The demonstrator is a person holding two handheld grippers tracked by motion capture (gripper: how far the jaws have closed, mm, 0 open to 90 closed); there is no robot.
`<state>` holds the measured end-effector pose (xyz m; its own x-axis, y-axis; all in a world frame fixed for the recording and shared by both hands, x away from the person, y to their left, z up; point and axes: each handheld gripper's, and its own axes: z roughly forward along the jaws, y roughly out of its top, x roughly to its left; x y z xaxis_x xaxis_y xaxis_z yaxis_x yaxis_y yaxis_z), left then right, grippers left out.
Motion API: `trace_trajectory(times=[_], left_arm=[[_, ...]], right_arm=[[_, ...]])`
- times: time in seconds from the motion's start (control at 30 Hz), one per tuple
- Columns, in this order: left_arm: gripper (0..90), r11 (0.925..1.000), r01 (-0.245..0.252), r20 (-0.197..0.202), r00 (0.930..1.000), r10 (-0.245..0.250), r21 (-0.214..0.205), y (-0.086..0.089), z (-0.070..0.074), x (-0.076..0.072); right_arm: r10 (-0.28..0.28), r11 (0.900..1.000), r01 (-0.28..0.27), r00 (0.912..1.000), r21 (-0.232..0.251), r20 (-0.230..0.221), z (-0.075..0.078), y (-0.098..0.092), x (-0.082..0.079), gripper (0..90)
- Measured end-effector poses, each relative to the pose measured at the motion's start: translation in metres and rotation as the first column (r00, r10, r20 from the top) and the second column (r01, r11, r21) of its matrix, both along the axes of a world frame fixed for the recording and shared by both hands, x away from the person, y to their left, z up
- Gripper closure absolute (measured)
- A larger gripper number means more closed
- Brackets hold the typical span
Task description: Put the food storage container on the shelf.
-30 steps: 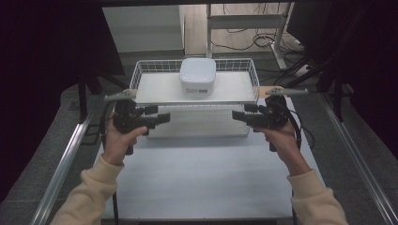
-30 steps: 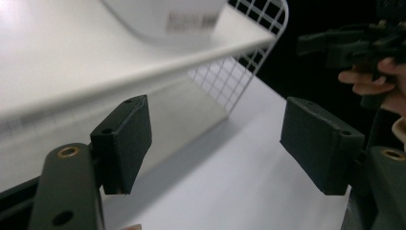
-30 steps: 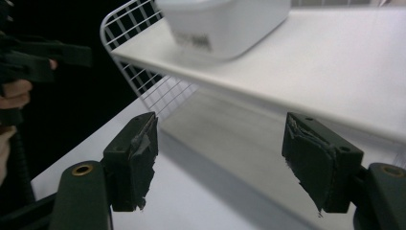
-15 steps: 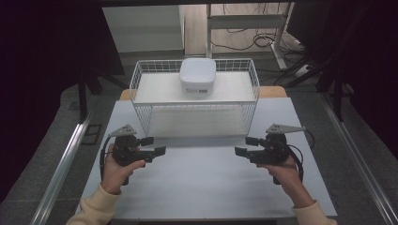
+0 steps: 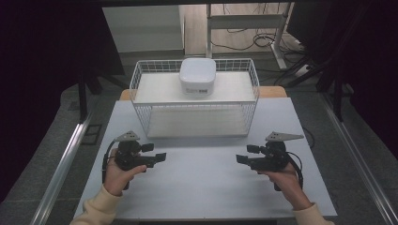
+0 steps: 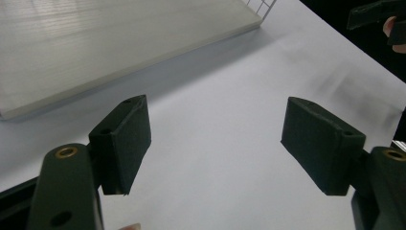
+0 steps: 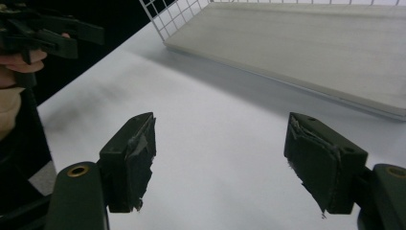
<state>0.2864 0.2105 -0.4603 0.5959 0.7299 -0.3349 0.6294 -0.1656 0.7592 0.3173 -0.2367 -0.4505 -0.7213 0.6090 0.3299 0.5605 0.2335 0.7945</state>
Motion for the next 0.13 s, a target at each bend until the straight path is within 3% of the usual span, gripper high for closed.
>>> trace_trajectory(times=[0.13], left_arm=[[24.8, 1.0000, -0.006, -0.005, 1.0000, 0.006, 0.005, 0.0017, -0.0031, -0.0007]], right_arm=[[-0.024, 0.9980, 0.026, 0.9991, -0.058, 0.035, -0.0050, -0.0001, 0.0000, 22.8]])
